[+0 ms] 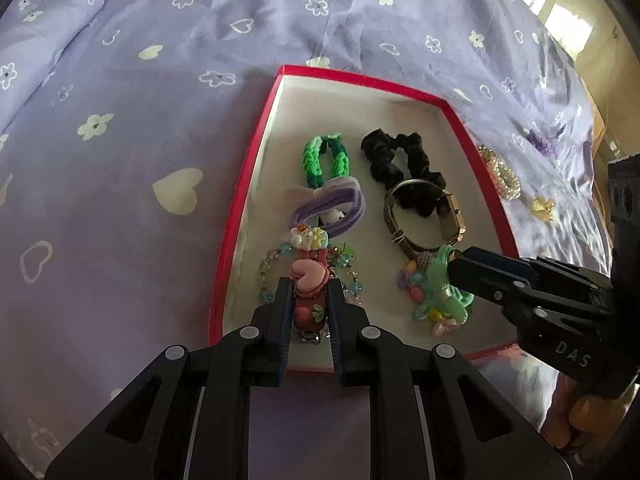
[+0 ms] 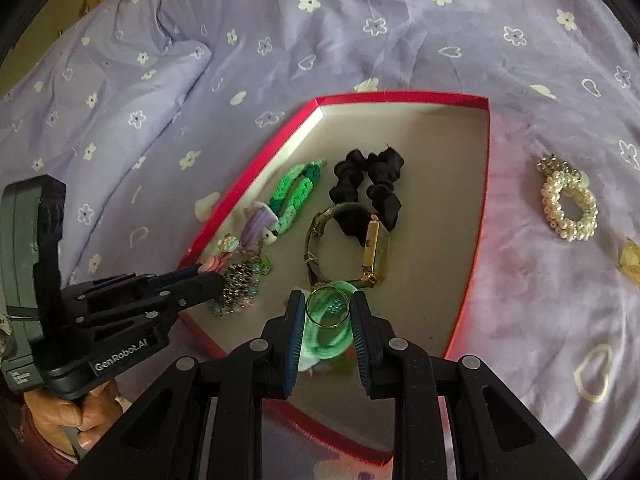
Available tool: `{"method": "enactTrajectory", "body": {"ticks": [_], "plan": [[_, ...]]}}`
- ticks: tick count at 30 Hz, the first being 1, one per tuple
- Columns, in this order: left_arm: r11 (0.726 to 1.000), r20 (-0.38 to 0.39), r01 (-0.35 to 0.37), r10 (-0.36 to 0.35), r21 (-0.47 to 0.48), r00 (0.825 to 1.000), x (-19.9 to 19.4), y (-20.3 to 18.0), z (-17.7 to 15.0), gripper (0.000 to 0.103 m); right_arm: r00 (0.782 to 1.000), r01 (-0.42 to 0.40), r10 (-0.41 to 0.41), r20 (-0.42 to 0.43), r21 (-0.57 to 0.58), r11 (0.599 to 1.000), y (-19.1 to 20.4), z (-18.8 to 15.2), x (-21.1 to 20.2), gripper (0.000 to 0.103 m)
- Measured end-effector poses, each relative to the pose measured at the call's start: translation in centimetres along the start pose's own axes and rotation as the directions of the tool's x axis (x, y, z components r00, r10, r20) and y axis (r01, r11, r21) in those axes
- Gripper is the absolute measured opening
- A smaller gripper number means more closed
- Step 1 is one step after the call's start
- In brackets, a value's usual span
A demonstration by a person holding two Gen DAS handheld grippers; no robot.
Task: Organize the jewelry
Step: 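Carry the keychain and ring into the red box and open both tools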
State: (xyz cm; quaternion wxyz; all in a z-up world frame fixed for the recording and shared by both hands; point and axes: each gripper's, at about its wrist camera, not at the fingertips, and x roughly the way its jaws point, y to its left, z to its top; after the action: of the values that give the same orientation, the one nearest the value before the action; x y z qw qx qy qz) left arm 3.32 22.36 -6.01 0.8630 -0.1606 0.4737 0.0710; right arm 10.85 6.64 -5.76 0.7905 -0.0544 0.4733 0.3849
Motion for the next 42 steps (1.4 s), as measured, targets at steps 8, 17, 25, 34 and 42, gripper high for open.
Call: {"method": "enactTrajectory", "body": {"ticks": [8, 17, 25, 34, 42], "plan": [[1.0, -0.011, -0.006, 0.006, 0.005, 1.0, 0.6, 0.0, -0.1, 0.015, 1.0, 0.008, -0.008, -0.005, -0.014, 1.0, 0.1, -0.1, 0.2, 0.024], [1.0, -0.015, -0.018, 0.018, 0.019, 1.0, 0.6, -0.4, -0.1, 0.015, 1.0, 0.011, -0.011, -0.016, -0.028, 1.0, 0.5, -0.1, 0.5, 0.027], [1.0, -0.023, -0.021, 0.022, 0.019, 1.0, 0.5, -0.5, 0.0, 0.02, 1.0, 0.002, -0.003, -0.02, -0.021, 1.0, 0.4, -0.1, 0.4, 0.029], [0.999, -0.008, -0.033, 0.033, 0.018, 0.999, -0.1, -0.6, -0.1, 0.032, 1.0, -0.018, 0.018, -0.015, -0.005, 1.0, 0.5, -0.3, -0.1, 0.043], [0.999, 0.006, -0.047, 0.047, 0.022, 0.999, -1.0, -0.8, -0.3, 0.041, 1.0, -0.023, 0.023, 0.005, -0.004, 1.0, 0.6, -0.4, -1.0, 0.05]]}}
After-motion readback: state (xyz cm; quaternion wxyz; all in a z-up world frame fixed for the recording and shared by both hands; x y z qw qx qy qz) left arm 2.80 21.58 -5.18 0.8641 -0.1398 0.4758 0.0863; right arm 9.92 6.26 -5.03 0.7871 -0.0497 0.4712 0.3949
